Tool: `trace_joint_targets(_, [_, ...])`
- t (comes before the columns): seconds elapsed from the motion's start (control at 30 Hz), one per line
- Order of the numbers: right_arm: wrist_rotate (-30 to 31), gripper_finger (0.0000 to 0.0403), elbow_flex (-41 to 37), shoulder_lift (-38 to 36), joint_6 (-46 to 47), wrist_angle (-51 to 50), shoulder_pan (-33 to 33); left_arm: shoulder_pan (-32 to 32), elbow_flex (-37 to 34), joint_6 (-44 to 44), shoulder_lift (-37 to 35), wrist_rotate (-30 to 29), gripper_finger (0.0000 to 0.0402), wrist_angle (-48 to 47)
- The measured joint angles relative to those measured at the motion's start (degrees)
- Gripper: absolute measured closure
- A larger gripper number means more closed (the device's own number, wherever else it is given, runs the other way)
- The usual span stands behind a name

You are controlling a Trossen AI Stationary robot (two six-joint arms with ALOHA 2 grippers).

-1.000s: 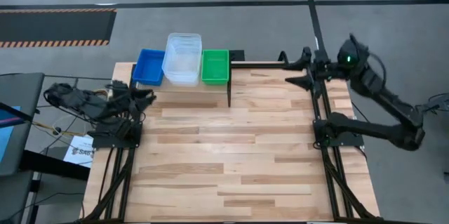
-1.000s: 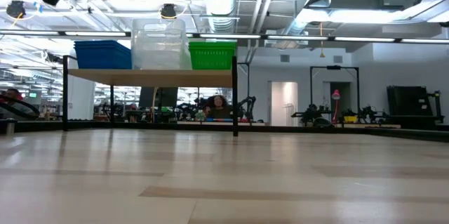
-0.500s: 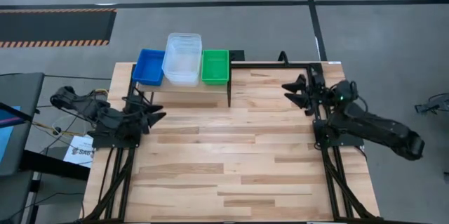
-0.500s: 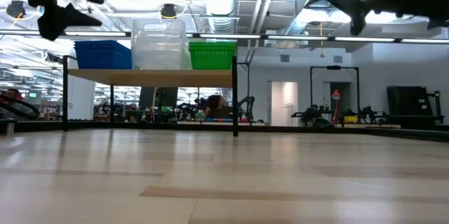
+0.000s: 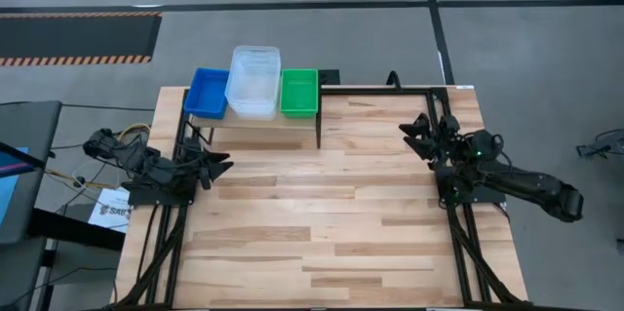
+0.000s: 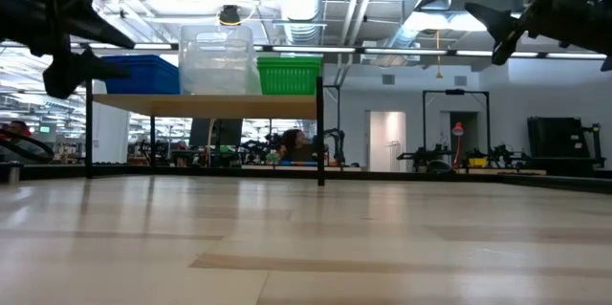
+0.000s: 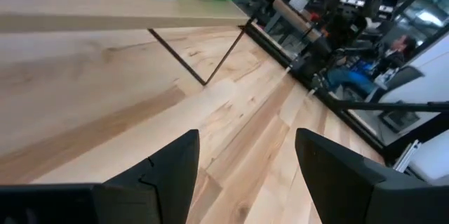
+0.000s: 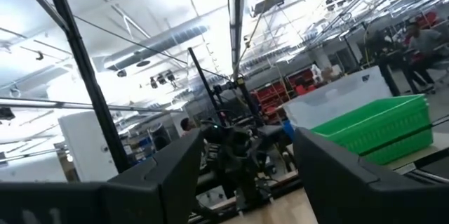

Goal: Stack baskets on shelf by color
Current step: Return to Home Position

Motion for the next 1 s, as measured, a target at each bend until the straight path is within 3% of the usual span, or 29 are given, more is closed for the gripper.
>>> trace_joint_targets(0.3, [1.93,0.0154,-0.01,-2.45,-0.84,-8.58,-0.16,-0.02,-3.26,0.04,-1.1,2.16,0.0178,0.5])
trace_joint_targets(0.57, [3.06,0.0154,-0.02,-2.38,6.7,-20.04,0.05,0.0,-3.26,1.97,-1.07,6.93,0.0178,0.34])
trace_joint_targets(0.8, [2.8,0.0154,-0.02,-2.43,13.02,-25.54,0.56,0.0,-3.26,-6.47,-1.05,7.31,0.0178,0.27])
trace_joint_targets(0.87, [1.7,0.0154,-0.02,-2.38,10.58,-26.14,1.17,0.0,-3.26,-6.79,-1.05,7.32,0.0178,0.25])
trace_joint_targets(1.0, [0.38,0.0154,-0.02,-2.45,-5.13,-20.13,4.12,0.0,-3.3,-7.39,-1.05,6.63,0.0178,0.45])
